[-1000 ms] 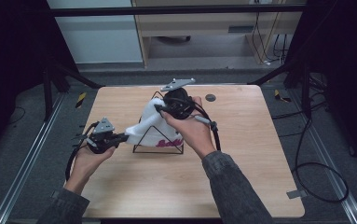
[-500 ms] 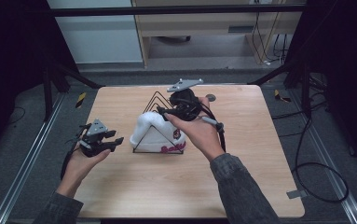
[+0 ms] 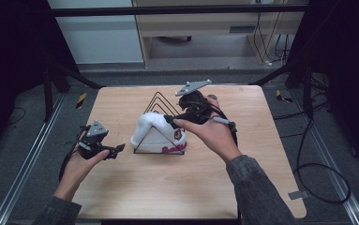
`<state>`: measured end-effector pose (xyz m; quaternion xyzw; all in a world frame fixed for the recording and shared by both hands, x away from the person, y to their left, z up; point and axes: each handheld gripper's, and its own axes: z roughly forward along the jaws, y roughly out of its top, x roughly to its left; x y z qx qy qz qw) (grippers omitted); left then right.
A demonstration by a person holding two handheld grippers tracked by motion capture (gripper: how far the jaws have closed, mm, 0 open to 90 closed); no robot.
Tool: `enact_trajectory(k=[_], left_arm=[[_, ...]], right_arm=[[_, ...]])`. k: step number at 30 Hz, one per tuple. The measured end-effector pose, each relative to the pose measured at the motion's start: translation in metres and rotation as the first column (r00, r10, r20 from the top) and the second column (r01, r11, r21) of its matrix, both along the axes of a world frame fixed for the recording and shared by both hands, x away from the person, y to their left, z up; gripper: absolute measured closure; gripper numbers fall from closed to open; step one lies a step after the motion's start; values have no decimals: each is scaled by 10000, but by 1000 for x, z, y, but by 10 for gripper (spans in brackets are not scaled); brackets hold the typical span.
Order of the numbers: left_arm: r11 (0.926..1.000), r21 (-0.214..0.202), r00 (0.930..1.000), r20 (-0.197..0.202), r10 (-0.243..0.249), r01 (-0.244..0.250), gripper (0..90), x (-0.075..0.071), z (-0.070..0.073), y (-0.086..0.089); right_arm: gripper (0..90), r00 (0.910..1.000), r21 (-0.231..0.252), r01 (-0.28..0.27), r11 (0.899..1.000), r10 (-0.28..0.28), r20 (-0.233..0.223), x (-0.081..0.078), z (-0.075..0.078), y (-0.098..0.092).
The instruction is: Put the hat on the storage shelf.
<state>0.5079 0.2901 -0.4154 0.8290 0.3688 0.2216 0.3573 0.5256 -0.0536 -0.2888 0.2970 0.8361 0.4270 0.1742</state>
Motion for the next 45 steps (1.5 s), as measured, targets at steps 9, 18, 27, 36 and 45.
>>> enact_trajectory(k=[9, 18, 27, 36, 45], left_arm=[[9997, -100, 9996, 178, -240, 241, 56, -6, 0, -2], [9999, -65, 9999, -7, -123, 123, 50, -7, -6, 1], [9998, 187, 9998, -168, -64, 67, 50, -8, -11, 3], [9997, 129, 9993, -315, 200, -196, 51, -10, -20, 14], [9995, 69, 9982, -523, 299, -296, 50, -10, -31, 22]], right_arm=[[123, 10000, -188, -85, 9998, 85, -29, -3, -6, -25], [133, 9993, -122, 275, 9995, -272, 239, -8, -9, -55], [151, 9952, -157, 929, 9955, -924, 328, -18, -29, -90], [173, 9840, 307, 1775, 9836, -1778, 74, -28, -66, -129], [223, 9718, 414, 2355, 9710, -2348, -226, -36, -108, -151]])
